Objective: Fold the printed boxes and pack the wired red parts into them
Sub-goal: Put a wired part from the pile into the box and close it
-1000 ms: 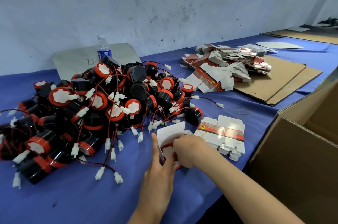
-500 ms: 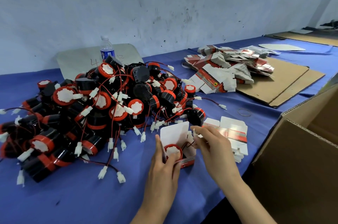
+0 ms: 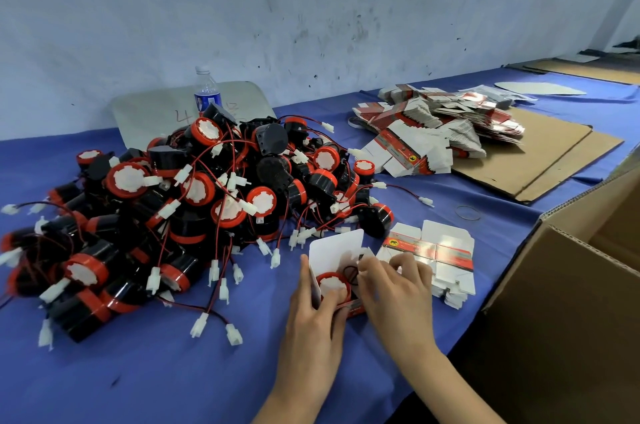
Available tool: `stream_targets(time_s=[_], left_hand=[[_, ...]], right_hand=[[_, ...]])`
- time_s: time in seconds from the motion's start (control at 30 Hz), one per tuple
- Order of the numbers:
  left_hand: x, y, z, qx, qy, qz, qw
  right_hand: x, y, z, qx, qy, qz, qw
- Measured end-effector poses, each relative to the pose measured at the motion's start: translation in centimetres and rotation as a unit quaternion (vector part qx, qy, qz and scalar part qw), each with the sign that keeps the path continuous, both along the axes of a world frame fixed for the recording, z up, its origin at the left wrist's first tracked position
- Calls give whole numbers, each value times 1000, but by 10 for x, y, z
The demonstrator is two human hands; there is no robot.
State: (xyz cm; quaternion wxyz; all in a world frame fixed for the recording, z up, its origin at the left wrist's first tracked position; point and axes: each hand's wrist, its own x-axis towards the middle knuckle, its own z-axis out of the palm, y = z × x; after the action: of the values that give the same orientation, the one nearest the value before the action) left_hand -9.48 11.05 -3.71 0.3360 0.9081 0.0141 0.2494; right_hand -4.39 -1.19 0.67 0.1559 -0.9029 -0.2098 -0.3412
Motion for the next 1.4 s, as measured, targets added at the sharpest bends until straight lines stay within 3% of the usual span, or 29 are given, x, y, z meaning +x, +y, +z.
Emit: stream_targets(time_s=[0.17, 0.27, 0.47, 0.57, 0.67, 0.77, 0.93, 1.07, 1.17, 1.4], left_hand=[[1, -2, 0, 4, -6, 0, 1000], [4, -1, -3, -13, -11, 1, 1000], [2, -1, -3, -18, -13, -1, 1000], [1, 0, -1, -19, -39, 11, 999], [1, 4, -2, -1, -57, -11, 998], [2, 4, -2, 5, -57, -15, 998], [-1, 2, -3, 24, -68, -8, 997], [-1, -1, 4, 113, -62, -7, 992], [-1, -2, 1, 174, -47, 2, 984], [-1, -4, 0, 134, -45, -24, 990]], right_hand=[[6, 3, 22, -154, 148, 28, 977], [18, 6, 31, -175, 239, 53, 954], [17, 4, 24, -227, 269, 62, 934], [6, 5, 7, -170, 254, 51, 951], [-10, 15, -9, 33, 194, 51, 979], [-17, 20, -21, 196, 147, 92, 965], [-21, 19, -35, 203, 148, 51, 967], [-19, 21, -37, 141, 50, 40, 988], [-19, 12, -38, 111, 23, 87, 990], [-17, -10, -43, 136, 13, 179, 974]])
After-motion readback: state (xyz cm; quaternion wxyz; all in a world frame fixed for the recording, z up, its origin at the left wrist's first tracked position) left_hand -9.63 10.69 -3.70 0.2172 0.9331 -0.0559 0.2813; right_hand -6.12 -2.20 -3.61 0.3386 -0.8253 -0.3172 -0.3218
